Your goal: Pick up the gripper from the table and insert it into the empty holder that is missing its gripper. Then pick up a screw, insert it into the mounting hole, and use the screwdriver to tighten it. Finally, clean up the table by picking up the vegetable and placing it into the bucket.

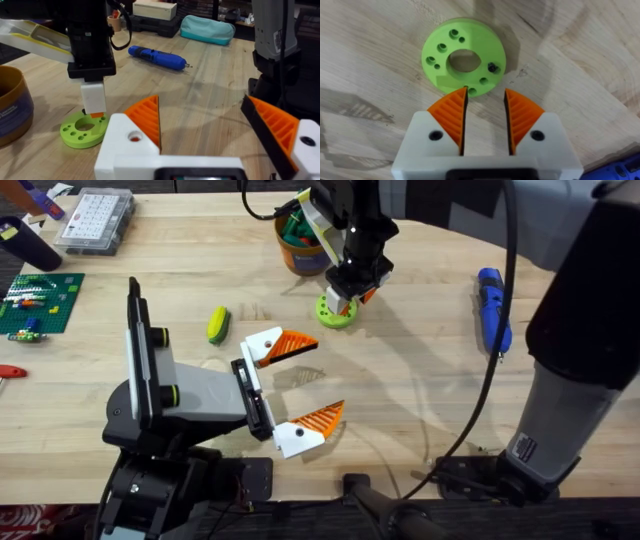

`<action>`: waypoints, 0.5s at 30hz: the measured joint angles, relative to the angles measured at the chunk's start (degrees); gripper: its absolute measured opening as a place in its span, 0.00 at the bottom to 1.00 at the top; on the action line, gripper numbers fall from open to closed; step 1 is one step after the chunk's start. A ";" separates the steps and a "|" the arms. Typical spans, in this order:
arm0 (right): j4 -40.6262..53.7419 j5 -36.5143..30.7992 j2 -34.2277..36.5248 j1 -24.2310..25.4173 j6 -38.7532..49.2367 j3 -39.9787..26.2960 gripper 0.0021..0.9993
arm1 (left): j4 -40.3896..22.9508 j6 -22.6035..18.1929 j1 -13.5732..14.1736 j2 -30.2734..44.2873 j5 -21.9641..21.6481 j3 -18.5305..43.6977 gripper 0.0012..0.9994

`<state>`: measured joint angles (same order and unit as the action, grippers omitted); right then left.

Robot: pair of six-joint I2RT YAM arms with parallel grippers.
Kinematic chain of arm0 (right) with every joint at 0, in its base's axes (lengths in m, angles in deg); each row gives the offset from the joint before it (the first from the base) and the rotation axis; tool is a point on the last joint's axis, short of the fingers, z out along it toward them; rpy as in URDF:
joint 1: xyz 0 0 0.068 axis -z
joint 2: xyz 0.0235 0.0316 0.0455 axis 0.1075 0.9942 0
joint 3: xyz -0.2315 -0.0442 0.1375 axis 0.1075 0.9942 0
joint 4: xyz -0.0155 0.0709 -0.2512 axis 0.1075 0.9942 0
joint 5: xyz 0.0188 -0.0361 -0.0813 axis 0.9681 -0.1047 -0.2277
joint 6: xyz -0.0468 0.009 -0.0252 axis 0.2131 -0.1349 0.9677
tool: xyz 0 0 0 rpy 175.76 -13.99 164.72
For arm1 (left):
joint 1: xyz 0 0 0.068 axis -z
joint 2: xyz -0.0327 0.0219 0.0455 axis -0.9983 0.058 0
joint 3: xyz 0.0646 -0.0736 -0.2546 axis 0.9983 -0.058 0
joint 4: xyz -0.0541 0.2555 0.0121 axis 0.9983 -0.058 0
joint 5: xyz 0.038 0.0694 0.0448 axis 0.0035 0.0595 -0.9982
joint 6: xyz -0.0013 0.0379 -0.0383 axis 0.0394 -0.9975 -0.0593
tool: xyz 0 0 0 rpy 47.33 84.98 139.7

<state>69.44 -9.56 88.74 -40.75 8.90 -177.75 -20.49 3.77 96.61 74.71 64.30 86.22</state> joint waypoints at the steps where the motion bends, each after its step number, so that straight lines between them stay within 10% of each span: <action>1: -0.11 0.00 -0.01 -0.01 0.02 0.02 0.42 | 0.23 0.00 0.00 0.02 0.03 0.00 0.99; 15: -2.01 0.04 0.01 0.14 0.02 0.02 0.42 | 0.33 0.04 0.00 0.00 0.06 0.00 0.99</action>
<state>67.44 -9.52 88.75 -40.61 8.92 -177.73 -20.16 3.82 96.61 74.71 64.36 86.22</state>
